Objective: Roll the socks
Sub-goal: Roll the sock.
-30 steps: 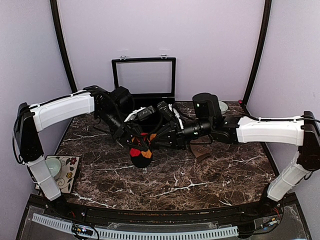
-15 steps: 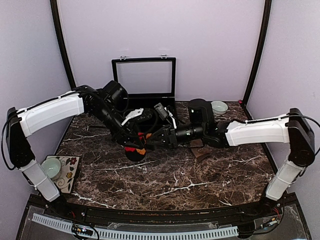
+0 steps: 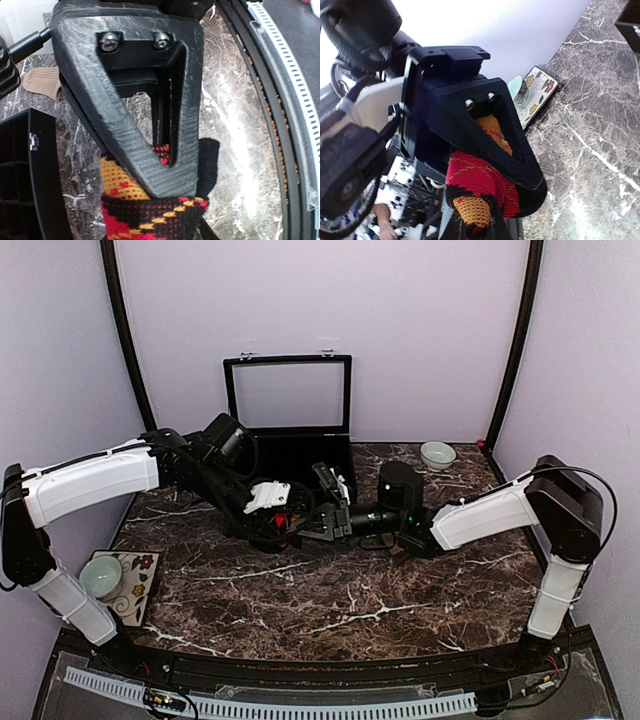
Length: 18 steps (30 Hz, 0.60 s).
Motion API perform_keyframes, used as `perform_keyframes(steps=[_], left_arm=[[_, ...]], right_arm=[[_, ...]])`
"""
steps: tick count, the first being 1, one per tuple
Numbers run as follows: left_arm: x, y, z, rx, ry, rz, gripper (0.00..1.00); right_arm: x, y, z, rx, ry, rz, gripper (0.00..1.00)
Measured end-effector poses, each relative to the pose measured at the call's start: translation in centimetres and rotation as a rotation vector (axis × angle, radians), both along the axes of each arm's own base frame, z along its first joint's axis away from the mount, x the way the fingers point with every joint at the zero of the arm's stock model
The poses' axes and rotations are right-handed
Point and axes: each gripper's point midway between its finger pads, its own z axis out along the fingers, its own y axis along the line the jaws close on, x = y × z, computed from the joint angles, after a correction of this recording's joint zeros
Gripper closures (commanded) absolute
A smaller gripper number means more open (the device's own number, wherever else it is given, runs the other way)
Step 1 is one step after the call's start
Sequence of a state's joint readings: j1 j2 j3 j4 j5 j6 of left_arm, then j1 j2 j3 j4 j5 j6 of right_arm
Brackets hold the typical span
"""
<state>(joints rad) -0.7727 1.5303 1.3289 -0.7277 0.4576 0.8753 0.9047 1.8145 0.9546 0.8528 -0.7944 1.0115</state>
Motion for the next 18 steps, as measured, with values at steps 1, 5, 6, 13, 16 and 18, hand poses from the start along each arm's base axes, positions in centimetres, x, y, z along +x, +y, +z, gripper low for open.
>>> perform_keyframes(steps=[1,5,6,13,16,18], left_arm=[[0.1,0.1,0.0,0.004,-0.020,-0.003,0.67],[0.7,0.3,-0.3,0.027,-0.120,-0.005,0.74],[0.9,0.3,-0.3,0.034,-0.150,0.001,0.77],[2.6,0.5,-0.3,0.074,-0.256,0.056,1.00],[2.4,0.5,-0.2,0.069,-0.240,0.061,1.00],[1.7,0.2,-0.1,0.056,-0.198,0.051,1.00]], right_arm=[[0.0,0.0,0.0,0.004,0.015,0.000,1.00],[0.1,0.2,0.3,0.026,0.075,0.007,1.00],[0.1,0.2,0.3,0.029,0.091,0.008,1.00],[1.0,0.3,0.1,0.049,0.156,-0.019,0.86],[1.1,0.3,0.0,0.044,0.146,-0.024,0.04],[1.1,0.3,-0.3,0.027,0.105,-0.032,0.01]])
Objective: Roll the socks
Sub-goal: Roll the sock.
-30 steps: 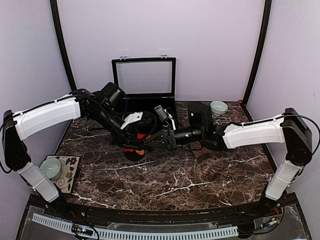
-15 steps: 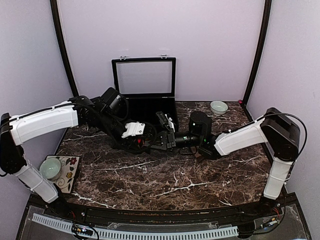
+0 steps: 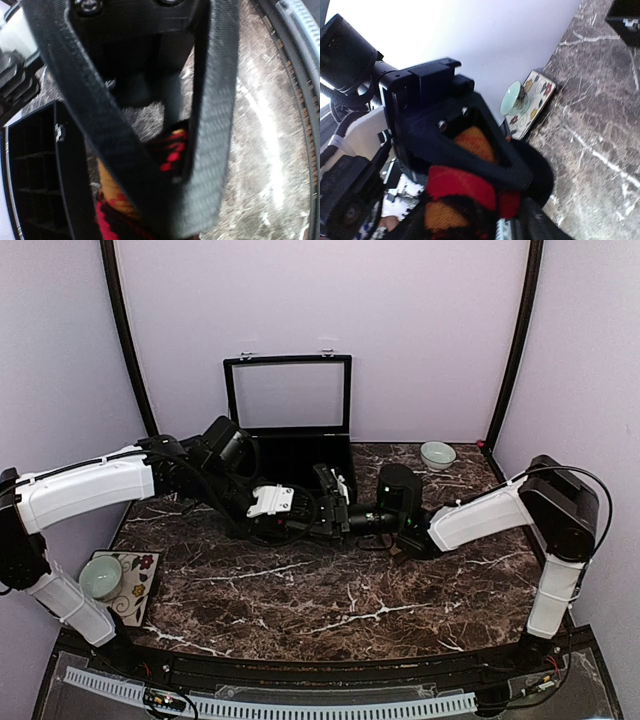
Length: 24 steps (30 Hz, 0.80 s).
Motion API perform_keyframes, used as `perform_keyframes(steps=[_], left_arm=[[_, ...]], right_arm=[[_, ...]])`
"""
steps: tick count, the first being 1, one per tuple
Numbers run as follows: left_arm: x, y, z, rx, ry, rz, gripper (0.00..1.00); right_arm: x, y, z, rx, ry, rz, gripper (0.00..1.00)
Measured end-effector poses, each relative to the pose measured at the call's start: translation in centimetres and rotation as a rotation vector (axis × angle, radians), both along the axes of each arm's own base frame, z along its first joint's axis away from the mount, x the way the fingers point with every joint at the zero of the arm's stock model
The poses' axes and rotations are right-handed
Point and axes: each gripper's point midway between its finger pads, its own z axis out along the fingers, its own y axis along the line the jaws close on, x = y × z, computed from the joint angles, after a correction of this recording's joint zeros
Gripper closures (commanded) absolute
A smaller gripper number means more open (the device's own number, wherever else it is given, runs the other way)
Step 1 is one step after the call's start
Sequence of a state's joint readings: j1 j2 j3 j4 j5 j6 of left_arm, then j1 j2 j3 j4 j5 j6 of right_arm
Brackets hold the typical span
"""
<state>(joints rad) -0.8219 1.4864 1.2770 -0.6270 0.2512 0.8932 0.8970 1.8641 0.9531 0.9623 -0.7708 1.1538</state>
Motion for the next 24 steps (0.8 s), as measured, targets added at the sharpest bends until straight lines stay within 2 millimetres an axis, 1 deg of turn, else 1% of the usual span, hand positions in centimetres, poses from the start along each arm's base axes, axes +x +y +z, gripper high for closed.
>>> perform_keyframes(steps=[2,4,7,9,11,13,14,16,17,18,19,20,22,24], left_arm=[[-1.3,-0.6,0.5,-0.039,0.076,-0.028,1.00],[-2.9,-1.2,1.1,-0.086,0.176,-0.056,1.00],[-4.7,-1.8,2.4,-0.161,0.346,-0.086,1.00],[-5.3,-2.1,3.2,-0.207,0.459,-0.095,1.00],[-5.4,-2.4,4.2,-0.254,0.579,-0.098,1.00],[-5.4,-2.6,4.8,-0.286,0.666,-0.098,1.00],[-5.2,-2.6,5.2,-0.304,0.712,-0.093,1.00],[-5.2,-2.6,5.7,-0.328,0.773,-0.087,1.00],[-5.3,-2.7,5.9,-0.337,0.797,-0.089,1.00],[-5.6,-2.7,6.1,-0.345,0.825,-0.091,1.00],[-5.8,-2.7,6.4,-0.352,0.852,-0.094,1.00],[-6.0,-2.8,6.6,-0.359,0.876,-0.098,1.00],[-6.3,-2.9,7.0,-0.369,0.911,-0.104,1.00],[-6.6,-2.9,7.2,-0.375,0.951,-0.109,1.00]], right_arm=[[-0.2,-0.1,-0.2,-0.035,-0.056,-0.009,0.01],[-0.4,-0.5,0.3,-0.059,-0.142,-0.024,0.01],[-0.5,-1.4,2.1,-0.073,-0.281,-0.056,0.01],[-0.4,-2.2,3.5,-0.084,-0.378,-0.096,0.01],[-0.3,-3.6,5.2,-0.093,-0.486,-0.161,0.01],[-0.3,-5.4,7.2,-0.084,-0.586,-0.237,0.01],[-0.5,-6.4,8.1,-0.067,-0.618,-0.278,0.01],[-0.1,-8.8,9.1,-0.043,-0.619,-0.407,0.01],[0.3,-10.1,9.1,-0.040,-0.594,-0.472,0.01],[0.7,-11.2,8.6,-0.046,-0.566,-0.523,0.01],[1.2,-12.0,8.0,-0.053,-0.547,-0.562,0.01],[1.5,-12.4,7.5,-0.062,-0.539,-0.576,0.02],[2.2,-12.4,6.4,-0.109,-0.558,-0.579,0.15],[2.1,-11.3,6.1,-0.147,-0.600,-0.542,0.27]])
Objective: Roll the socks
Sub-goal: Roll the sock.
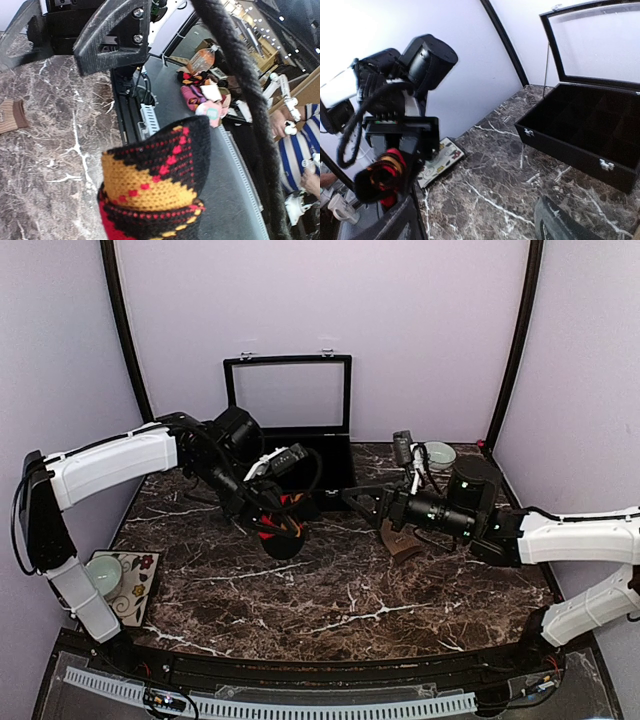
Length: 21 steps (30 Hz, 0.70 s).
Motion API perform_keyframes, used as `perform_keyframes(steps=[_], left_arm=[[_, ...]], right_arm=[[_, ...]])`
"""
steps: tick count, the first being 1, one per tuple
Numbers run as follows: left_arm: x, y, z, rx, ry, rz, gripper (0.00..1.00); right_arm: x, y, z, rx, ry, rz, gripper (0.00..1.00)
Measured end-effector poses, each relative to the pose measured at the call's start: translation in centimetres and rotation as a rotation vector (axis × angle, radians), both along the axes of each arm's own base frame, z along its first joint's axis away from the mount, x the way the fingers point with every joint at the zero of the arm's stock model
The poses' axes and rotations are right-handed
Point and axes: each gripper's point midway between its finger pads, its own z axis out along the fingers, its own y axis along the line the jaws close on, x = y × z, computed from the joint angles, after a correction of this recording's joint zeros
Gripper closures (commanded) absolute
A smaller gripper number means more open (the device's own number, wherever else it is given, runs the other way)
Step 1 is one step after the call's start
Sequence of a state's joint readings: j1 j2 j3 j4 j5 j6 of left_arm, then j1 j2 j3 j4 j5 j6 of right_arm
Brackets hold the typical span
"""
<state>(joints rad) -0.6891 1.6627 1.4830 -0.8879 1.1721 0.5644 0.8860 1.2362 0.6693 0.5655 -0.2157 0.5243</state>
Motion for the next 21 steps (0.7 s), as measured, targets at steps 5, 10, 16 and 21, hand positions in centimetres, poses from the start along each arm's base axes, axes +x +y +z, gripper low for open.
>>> perform_keyframes(steps=[5,10,16,21], left_arm=[[-0.2,-0.3,0.0,0.004,0.087,-0.025,1.00],[-0.5,-0.3,-0.4,0.018,0.145,-0.041,1.00],[-0.8,-0.1,-0.1,0.018,0.163,-0.046,1.00],[-0.9,0.1,0.0,0.021,0.167,-0.049,1.00]], right_arm=[[-2.2,2.1,1.9,-0.058,-0.144,0.119,0.31],[-4.0,3.8,3.1,-0.076,-0.242,0.268,0.37],[-4.5,6.6,2.7,-0.117,-0.254,0.401,0.38],[-5.0,7.5,1.7,-0.137,-0.236,0.456,0.47]])
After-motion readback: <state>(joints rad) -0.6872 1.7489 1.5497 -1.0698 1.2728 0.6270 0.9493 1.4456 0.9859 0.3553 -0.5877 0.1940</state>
